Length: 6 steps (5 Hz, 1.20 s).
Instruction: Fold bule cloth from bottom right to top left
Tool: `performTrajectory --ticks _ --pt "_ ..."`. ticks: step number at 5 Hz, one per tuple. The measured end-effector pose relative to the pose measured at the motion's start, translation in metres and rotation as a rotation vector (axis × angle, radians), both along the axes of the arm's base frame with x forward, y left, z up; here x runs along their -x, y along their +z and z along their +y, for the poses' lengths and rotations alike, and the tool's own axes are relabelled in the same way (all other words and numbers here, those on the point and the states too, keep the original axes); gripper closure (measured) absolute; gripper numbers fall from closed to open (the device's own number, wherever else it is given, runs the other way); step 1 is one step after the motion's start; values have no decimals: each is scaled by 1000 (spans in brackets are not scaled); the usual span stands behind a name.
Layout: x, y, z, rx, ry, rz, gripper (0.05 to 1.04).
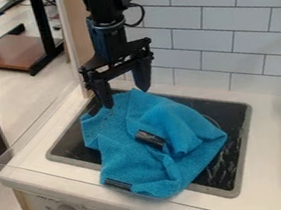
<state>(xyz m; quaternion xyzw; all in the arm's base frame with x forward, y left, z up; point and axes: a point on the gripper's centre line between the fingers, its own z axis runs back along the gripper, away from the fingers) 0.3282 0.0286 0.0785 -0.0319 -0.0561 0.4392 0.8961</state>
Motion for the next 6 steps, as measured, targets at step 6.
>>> performTrajectory --ticks 6 --pt "-15 -57 22 -112 30 105 85"
